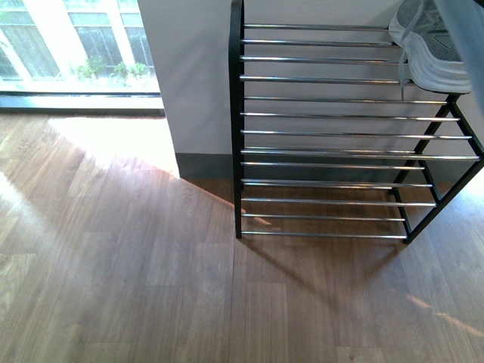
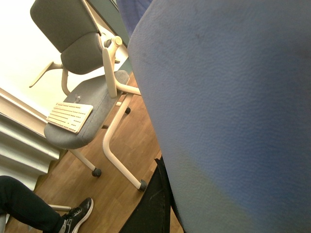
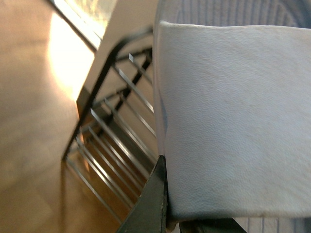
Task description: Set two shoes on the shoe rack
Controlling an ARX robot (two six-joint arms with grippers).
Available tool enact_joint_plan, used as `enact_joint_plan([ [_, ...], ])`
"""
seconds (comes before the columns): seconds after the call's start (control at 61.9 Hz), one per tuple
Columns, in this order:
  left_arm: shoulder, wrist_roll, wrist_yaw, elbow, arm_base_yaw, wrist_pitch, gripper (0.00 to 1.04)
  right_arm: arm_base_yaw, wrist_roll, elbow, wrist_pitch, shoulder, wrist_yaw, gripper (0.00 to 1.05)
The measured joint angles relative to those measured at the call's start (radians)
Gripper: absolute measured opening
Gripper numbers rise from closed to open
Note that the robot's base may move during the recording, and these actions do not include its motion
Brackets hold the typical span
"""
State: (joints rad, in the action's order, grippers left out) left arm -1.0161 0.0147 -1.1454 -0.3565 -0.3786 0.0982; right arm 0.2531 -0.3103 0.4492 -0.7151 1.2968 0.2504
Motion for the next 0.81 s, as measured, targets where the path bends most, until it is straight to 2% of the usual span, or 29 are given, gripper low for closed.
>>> enact_joint_plan([
  [0.065,0.0,0.0,0.0,0.0,0.0,0.0,0.02,0.034,0.164,0.083,0.04,0.08,-0.044,0.02],
  [0.162,0.0,0.0,0.0,0.0,0.0,0.0,0.02,0.06,0.272,0.2,0.084,0.202,-0.102,0.02],
  [0.323,0.0,0.0,0.0,0.0,0.0,0.0,0.02,0.081,0.419,0.512,0.34,0.446,-0.224,0.02],
  [0.549,0.0,0.0,0.0,0.0,0.0,0.0,0.02,0.107,0.454,0.88,0.624,0.683,-0.347,0.02],
  [0.808,0.0,0.0,0.0,0.0,0.0,0.0,0.02,0.142,0.411,1.254,0.821,0.914,-0.45,0.02],
])
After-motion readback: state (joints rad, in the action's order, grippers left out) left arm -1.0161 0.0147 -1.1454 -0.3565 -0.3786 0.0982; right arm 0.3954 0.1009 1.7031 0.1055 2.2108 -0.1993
